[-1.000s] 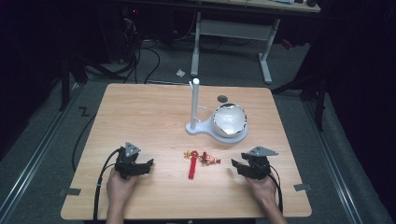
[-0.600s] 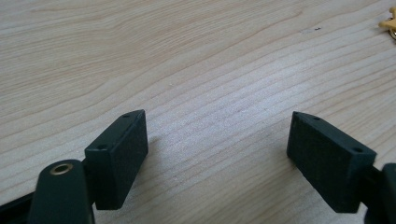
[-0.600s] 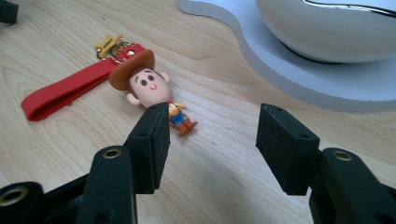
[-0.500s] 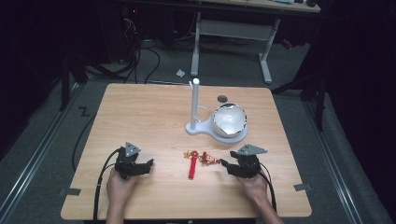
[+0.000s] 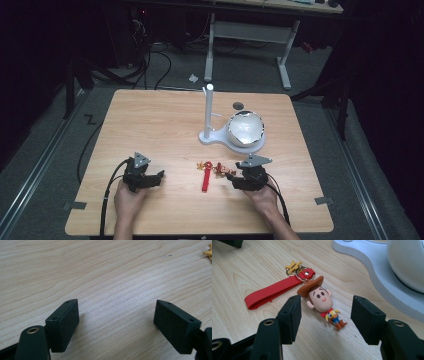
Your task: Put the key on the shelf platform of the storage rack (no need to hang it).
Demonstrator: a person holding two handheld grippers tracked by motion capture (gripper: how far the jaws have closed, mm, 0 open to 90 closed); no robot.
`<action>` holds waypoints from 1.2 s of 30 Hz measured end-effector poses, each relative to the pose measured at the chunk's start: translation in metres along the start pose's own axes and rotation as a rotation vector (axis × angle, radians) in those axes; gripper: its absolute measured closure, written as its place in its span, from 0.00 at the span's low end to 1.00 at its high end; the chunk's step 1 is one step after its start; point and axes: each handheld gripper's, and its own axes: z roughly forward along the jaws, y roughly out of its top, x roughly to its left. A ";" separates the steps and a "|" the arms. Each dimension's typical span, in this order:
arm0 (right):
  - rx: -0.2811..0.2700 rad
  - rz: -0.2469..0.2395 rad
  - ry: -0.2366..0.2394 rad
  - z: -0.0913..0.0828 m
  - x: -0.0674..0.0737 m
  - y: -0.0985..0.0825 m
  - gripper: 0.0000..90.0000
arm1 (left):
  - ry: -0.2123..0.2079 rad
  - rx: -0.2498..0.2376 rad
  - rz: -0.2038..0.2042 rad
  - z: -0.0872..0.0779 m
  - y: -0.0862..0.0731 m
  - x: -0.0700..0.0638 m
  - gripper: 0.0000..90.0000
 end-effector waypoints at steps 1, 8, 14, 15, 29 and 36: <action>-0.003 -0.003 0.005 0.001 0.000 0.001 0.46 | 0.000 0.000 0.000 0.000 0.000 0.000 0.23; 0.023 -0.030 0.020 0.012 0.005 0.006 0.43 | 0.000 0.000 0.000 0.000 0.000 0.000 0.23; 0.032 -0.054 0.032 0.022 0.008 0.014 0.42 | 0.000 0.000 0.000 0.000 0.000 0.000 0.23; 0.033 -0.056 0.035 0.023 0.008 0.014 0.41 | 0.000 0.000 0.000 0.000 0.000 0.000 0.23; 0.086 -0.079 0.044 0.047 0.008 0.017 0.41 | 0.000 0.000 0.000 0.000 0.000 0.000 0.23; 0.089 -0.081 0.037 0.052 0.006 0.015 0.50 | 0.000 0.000 0.000 0.000 0.000 0.000 0.23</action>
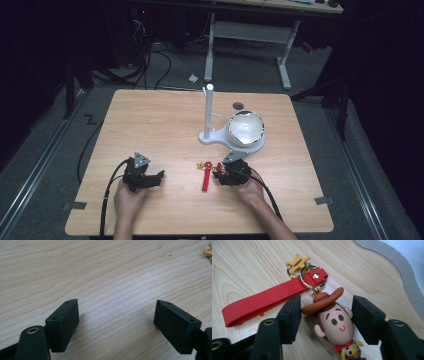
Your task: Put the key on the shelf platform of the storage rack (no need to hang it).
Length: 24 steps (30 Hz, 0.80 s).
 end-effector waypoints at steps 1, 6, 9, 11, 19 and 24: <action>0.000 0.009 0.003 0.000 0.000 0.000 0.50 | 0.000 0.000 0.000 0.000 0.000 0.000 0.23; -0.004 0.009 0.001 0.000 0.000 0.000 0.51 | 0.000 0.000 0.000 0.000 0.000 0.000 0.23; -0.006 0.005 -0.002 -0.001 0.000 0.000 0.52 | 0.000 0.000 0.000 0.000 0.000 0.000 0.23; -0.015 0.012 -0.002 -0.003 -0.001 0.000 0.52 | 0.000 0.000 0.000 0.000 0.000 0.000 0.23; -0.067 0.030 -0.006 -0.015 -0.003 0.003 0.52 | 0.000 0.000 0.000 0.000 0.000 0.000 0.23; -0.098 0.055 0.010 -0.027 -0.007 0.006 0.52 | 0.000 0.000 0.000 0.000 0.000 0.000 0.23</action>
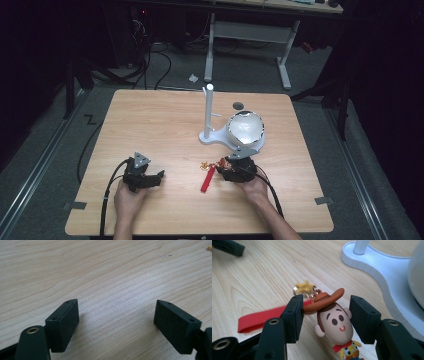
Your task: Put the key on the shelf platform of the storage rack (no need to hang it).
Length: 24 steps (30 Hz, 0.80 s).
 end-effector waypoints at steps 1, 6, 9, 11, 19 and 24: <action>-0.004 0.007 0.002 -0.003 -0.001 0.001 0.52 | 0.000 -0.001 -0.001 0.000 0.000 0.000 0.23; -0.008 0.008 0.014 -0.017 -0.006 0.007 0.52 | 0.000 0.000 0.000 0.000 0.000 0.000 0.23; -0.023 0.020 0.030 -0.026 -0.010 0.009 0.52 | 0.000 0.000 0.000 0.000 0.000 0.000 0.23; -0.025 0.033 0.037 -0.031 -0.012 0.010 0.52 | 0.000 0.000 0.000 0.000 0.000 0.000 0.23; -0.058 0.073 0.065 -0.050 -0.022 0.012 0.52 | 0.000 -0.001 -0.001 0.000 0.000 0.000 0.23; -0.066 0.068 0.058 -0.062 -0.025 0.014 0.52 | 0.000 -0.001 -0.001 0.000 0.000 0.000 0.23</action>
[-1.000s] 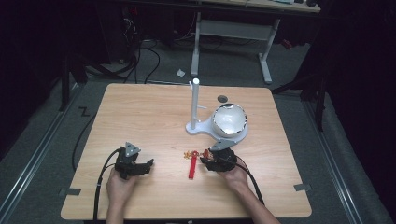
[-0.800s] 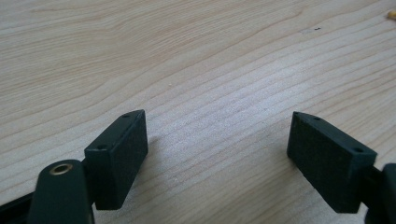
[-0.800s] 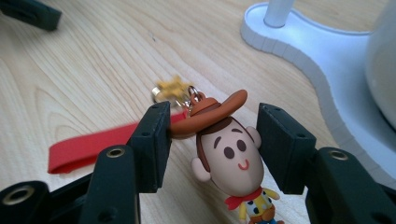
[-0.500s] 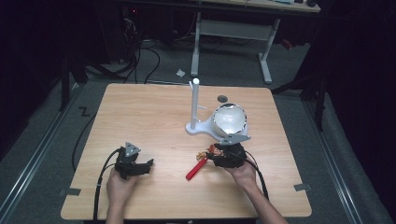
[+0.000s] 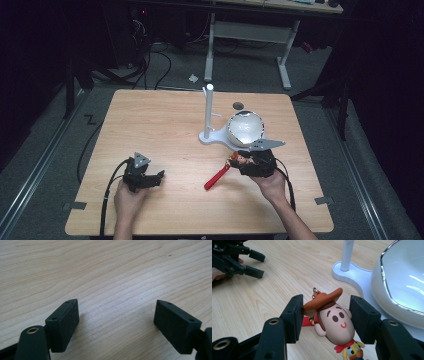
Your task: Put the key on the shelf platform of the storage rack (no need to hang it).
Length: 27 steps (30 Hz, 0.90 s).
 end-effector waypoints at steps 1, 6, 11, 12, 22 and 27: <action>-0.006 0.005 0.001 -0.003 -0.001 0.000 0.52 | 0.000 0.000 0.000 0.000 0.000 0.000 0.23; -0.026 0.006 -0.011 -0.013 -0.004 0.003 0.52 | 0.000 0.000 0.000 0.000 0.000 0.000 0.23; -0.048 0.005 -0.023 -0.025 -0.007 0.007 0.52 | 0.000 0.000 -0.001 0.000 0.000 0.000 0.23; -0.053 0.004 -0.025 -0.027 -0.007 0.008 0.52 | 0.000 0.000 -0.001 0.000 0.000 0.000 0.23; -0.097 0.018 -0.049 -0.050 -0.017 0.017 0.52 | 0.000 0.000 0.000 0.000 0.000 0.000 0.23; -0.122 0.005 -0.079 -0.061 -0.020 0.019 0.52 | 0.000 0.000 -0.001 0.000 0.000 0.000 0.23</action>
